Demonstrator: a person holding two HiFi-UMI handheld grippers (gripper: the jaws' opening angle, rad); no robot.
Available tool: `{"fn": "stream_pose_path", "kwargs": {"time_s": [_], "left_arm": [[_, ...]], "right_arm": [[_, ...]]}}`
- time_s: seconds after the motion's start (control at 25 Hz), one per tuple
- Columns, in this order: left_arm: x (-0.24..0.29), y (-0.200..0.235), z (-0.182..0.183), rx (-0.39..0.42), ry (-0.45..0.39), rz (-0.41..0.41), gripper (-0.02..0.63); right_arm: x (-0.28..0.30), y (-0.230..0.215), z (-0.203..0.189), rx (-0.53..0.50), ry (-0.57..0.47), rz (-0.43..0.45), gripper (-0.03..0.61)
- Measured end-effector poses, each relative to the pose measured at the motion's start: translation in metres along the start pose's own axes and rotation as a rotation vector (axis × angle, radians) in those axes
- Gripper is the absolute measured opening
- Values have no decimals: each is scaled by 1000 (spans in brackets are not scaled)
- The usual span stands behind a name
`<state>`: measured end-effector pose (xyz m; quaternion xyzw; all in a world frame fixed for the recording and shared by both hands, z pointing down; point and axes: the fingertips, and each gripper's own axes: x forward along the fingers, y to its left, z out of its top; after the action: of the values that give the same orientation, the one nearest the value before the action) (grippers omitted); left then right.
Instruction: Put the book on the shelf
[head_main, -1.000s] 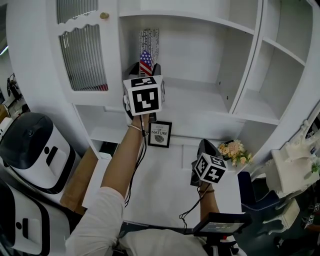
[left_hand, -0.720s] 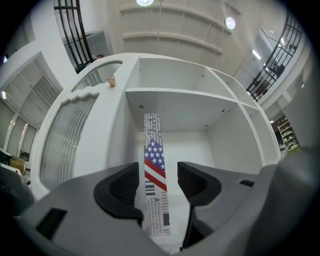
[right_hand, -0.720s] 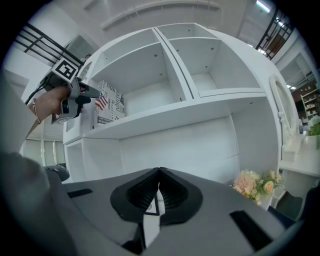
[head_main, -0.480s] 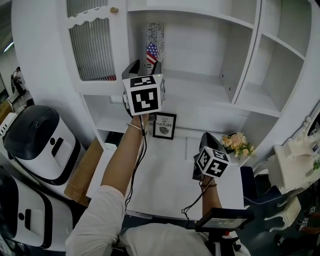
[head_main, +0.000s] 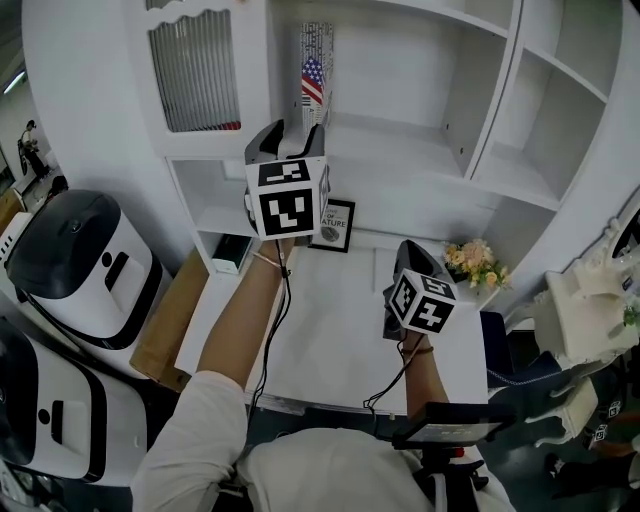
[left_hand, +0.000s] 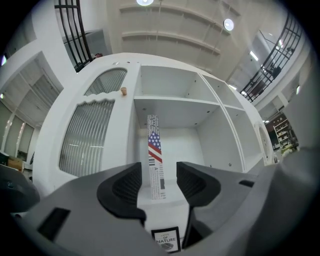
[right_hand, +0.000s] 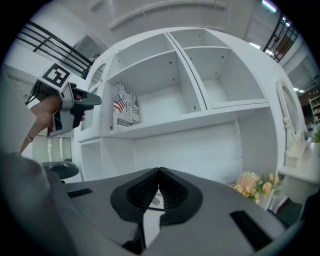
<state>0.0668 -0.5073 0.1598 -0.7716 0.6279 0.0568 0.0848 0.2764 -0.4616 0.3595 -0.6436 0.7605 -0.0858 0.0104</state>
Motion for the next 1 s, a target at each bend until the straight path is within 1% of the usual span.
{"fn": "stream_pose_path", "kwargs": {"time_s": [0.2, 0.36, 0.48, 0.6, 0.8, 1.0], "left_arm": [[-24, -4, -20, -14, -2, -24, 160], [-43, -8, -38, -7, -10, -23, 111], [-60, -9, -53, -25, -6, -30, 67], [-75, -11, -71, -53, 3, -60, 10], [-95, -19, -104, -102, 30, -141, 8], [-113, -30, -138, -85, 49, -208, 8]], "right_arm": [[-9, 10, 1, -18, -1, 8, 21], [-16, 17, 1, -40, -1, 12, 21], [-22, 21, -2, -53, 2, 10, 21], [-26, 22, -9, -57, 8, 4, 21], [-32, 18, -21, -74, 9, -13, 21], [-39, 16, -30, -91, 5, -31, 21]]}}
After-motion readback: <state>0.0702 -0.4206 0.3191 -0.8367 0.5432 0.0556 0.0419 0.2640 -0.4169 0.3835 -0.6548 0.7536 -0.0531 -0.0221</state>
